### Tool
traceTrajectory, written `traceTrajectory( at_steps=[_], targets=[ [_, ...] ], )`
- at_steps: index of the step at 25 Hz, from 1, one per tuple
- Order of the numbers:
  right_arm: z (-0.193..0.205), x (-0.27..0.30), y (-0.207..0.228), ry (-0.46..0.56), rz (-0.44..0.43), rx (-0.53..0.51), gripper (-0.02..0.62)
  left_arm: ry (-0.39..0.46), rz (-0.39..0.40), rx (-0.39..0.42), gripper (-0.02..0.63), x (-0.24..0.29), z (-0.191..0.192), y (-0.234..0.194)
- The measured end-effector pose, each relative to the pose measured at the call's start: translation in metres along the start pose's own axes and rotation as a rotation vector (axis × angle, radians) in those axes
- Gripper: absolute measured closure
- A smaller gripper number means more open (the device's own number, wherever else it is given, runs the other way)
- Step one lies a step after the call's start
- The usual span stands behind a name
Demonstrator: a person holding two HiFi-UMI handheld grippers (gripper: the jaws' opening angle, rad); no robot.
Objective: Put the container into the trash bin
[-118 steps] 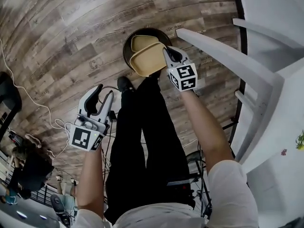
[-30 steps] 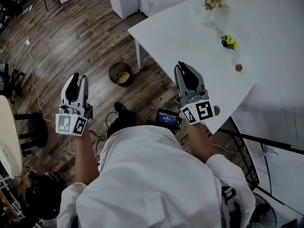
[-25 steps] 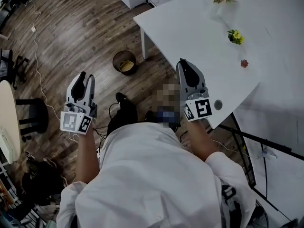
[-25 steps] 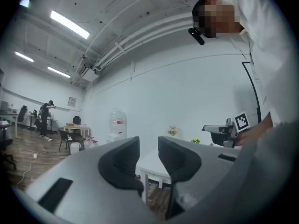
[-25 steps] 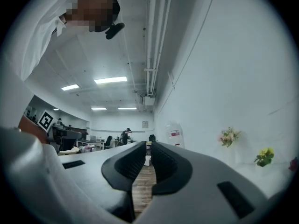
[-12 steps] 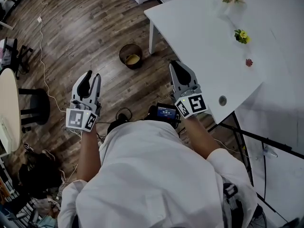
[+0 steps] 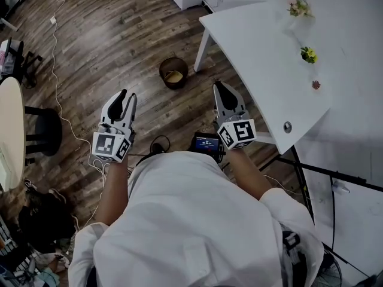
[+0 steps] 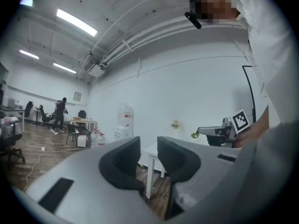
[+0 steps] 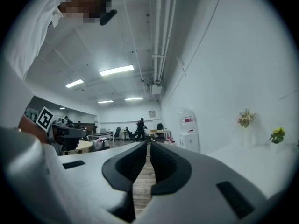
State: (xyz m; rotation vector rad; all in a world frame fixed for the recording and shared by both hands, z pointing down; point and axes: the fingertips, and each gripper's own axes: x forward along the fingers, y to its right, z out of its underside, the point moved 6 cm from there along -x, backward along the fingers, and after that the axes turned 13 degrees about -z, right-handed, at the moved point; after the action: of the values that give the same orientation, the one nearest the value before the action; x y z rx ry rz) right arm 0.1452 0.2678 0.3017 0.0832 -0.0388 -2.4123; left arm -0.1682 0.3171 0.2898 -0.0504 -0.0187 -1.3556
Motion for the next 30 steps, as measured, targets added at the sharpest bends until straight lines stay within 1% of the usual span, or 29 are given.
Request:
traceTrajectory(
  at_steps=[4,8,10,14,24,30],
  targets=[
    [0.011,0.015,-0.024,-0.006,0.004,0.000,0.546,-0.009,0.002,-0.003,0.489,-0.015,0.009,-0.028],
    [0.025,0.028,-0.050,-0.034,-0.013,-0.010,0.551,-0.016,0.013,-0.020,0.489,-0.025,0.016,-0.051],
    [0.028,0.033,-0.057,-0.037,0.003,-0.005,0.551,-0.013,0.025,-0.020,0.489,-0.028,0.016,-0.059],
    [0.028,0.044,-0.062,-0.022,0.048,0.006,0.551,-0.006,0.048,-0.027,0.489,-0.023,0.015,-0.072],
    [0.026,0.052,-0.071,-0.022,0.108,-0.001,0.551,0.003,0.104,-0.038,0.489,-0.015,0.013,-0.090],
    [0.026,0.061,-0.073,-0.022,0.124,-0.001,0.551,0.010,0.120,-0.045,0.489,-0.009,0.011,-0.098]
  ],
)
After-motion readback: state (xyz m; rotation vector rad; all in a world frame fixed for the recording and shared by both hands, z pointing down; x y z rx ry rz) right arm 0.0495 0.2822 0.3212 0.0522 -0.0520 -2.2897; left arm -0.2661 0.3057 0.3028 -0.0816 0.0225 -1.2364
